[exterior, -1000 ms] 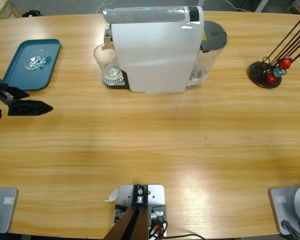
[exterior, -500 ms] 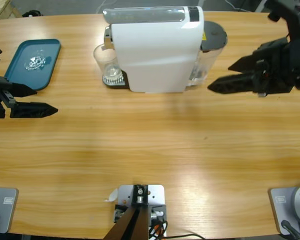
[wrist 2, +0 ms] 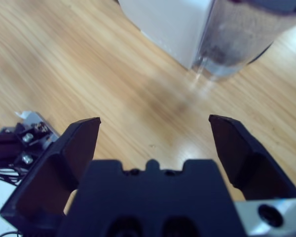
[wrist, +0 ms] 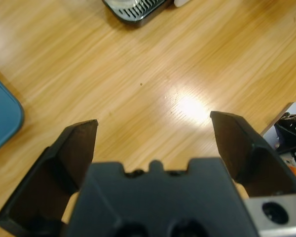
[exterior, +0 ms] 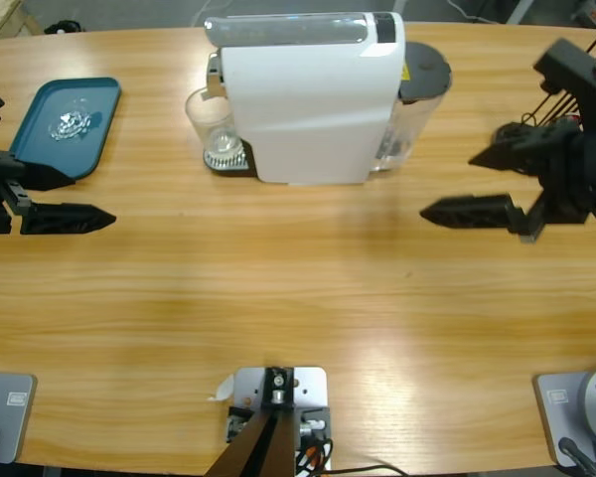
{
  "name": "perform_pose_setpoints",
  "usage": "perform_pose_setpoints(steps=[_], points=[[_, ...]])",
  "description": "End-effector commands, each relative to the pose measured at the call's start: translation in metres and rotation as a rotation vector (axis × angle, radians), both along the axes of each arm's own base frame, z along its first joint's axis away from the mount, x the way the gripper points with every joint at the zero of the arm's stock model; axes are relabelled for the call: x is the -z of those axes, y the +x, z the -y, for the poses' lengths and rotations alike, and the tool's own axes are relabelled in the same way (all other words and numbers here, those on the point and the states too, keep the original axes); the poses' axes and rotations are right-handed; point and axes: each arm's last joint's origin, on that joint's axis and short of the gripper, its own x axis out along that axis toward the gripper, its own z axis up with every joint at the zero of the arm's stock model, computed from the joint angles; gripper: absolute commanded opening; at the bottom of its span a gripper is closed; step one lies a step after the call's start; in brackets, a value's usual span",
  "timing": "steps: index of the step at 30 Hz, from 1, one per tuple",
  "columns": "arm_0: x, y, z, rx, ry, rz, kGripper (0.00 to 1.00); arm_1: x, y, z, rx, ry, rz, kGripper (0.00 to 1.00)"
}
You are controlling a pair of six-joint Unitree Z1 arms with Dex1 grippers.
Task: Pour coffee
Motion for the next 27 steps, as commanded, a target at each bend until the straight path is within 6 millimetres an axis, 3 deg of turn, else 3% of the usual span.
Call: perform_pose_setpoints(steps=[1,7,16,27], points=[[0.003,0.018,0.014,0.074,-0.061,0.124,1.0,0.0,-0.032,0.026,-0.018,0.025,0.038,1.0],[0.014,0.034,0.025,0.145,-0.037,0.159,1.0,-0.007,-0.052,0.043,-0.019,0.071,0.091,1.0],[0.019,0.021,0.019,0.215,-0.033,0.163,1.0,0.003,-0.044,0.038,-0.006,0.045,0.103,1.0],[0.024,0.022,0.023,0.281,-0.048,0.151,1.0,0.006,-0.047,0.042,0.015,0.044,0.13,1.0]])
